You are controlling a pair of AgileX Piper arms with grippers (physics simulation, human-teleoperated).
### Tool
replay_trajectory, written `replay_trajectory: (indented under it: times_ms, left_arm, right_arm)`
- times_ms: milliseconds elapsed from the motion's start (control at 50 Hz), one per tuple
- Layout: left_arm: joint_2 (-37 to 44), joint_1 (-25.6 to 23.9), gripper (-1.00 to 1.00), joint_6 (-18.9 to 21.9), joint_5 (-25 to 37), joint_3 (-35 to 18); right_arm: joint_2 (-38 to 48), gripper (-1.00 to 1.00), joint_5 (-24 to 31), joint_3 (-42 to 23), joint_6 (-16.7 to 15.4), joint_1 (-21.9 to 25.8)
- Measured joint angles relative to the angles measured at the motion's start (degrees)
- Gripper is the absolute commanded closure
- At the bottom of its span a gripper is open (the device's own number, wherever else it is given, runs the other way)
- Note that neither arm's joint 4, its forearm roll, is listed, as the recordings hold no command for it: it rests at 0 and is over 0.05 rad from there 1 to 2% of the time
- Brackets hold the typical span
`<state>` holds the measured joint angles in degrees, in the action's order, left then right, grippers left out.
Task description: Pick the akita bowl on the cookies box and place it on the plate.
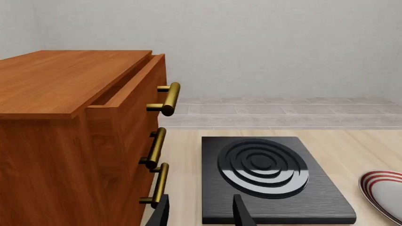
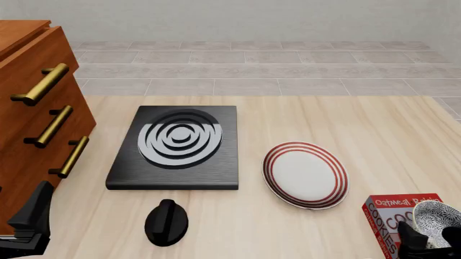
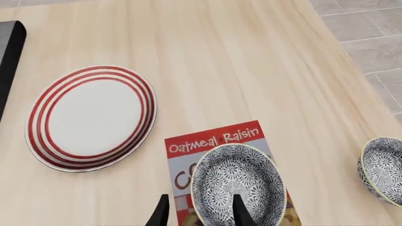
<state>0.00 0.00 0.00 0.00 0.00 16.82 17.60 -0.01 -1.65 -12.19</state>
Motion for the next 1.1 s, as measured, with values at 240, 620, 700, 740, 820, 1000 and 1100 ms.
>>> replay_trajectory:
  times_ms: [240,620,700,740,820,1000,1100]
  left_arm:
    - [0.0,0.0,-1.0,0.0,0.0,0.0]
    - [0.0,0.0,-1.0,0.0,0.0,0.0]
    - [0.0,0.0,-1.0,0.0,0.0,0.0]
    - [0.0,0.0,-1.0,0.0,0.0,0.0]
    - [0.0,0.0,-1.0,0.0,0.0,0.0]
    - [0.0,0.0,-1.0,0.0,0.0,0.0]
    - [0.0,0.0,-1.0,0.0,0.0,0.0]
  right_arm:
    - [2.5,-1.0,-1.9,-0.1,0.0,0.3]
    - [10.3,-1.0,-9.6,0.0,0.0,0.5]
    - [11.6,-1.0,-10.6,0.0,0.2,0.5]
    - [12.1,-1.0,-11.0,0.0,0.2,0.5]
    - [13.2,-1.0,-11.9,0.0,0.3,0.6]
    - [18.6,-1.0,-16.5,0.0,0.8,1.0]
    - [21.4,-1.0,-18.8,-0.1,1.1,1.2]
